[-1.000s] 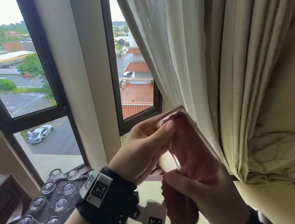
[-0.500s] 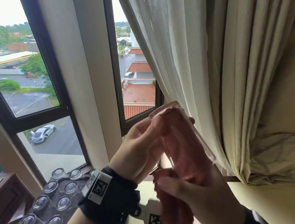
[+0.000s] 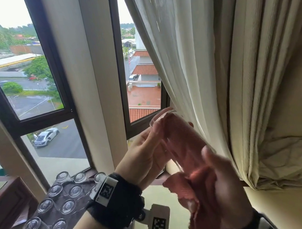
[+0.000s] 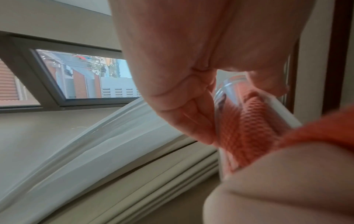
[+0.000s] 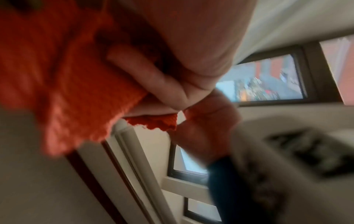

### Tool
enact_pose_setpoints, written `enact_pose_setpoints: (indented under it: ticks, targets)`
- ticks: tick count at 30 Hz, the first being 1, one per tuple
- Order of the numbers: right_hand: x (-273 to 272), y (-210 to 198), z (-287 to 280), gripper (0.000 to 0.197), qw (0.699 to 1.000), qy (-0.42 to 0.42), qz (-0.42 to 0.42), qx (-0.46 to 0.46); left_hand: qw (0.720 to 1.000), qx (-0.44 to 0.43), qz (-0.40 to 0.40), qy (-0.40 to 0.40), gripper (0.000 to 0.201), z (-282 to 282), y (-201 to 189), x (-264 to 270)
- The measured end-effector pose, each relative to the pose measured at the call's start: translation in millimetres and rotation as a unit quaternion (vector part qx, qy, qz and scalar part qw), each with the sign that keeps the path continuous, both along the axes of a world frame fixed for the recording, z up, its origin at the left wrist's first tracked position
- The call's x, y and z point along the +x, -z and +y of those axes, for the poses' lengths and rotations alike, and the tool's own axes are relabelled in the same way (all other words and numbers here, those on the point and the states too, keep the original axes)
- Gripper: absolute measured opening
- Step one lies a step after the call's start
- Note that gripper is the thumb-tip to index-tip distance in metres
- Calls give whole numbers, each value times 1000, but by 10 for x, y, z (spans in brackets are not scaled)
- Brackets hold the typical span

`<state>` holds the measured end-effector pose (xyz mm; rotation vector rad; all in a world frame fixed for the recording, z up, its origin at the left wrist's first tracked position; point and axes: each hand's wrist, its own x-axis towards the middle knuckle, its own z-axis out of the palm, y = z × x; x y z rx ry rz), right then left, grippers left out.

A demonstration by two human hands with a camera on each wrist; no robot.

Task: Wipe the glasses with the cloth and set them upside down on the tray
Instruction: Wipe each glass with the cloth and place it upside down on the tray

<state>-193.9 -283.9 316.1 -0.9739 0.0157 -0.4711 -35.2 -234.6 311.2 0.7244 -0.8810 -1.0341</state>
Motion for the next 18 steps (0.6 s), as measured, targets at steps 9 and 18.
enact_pose_setpoints:
  ticks: [9, 18]
  targets:
    - [41, -22, -214, 21, 928, 313, 157, -128, 986, 123, -84, -78, 58, -27, 96, 110]
    - [52, 405, -311, 55, 582, 366, 147, -711, 978, 141, -111, -110, 49, 88, -243, -24]
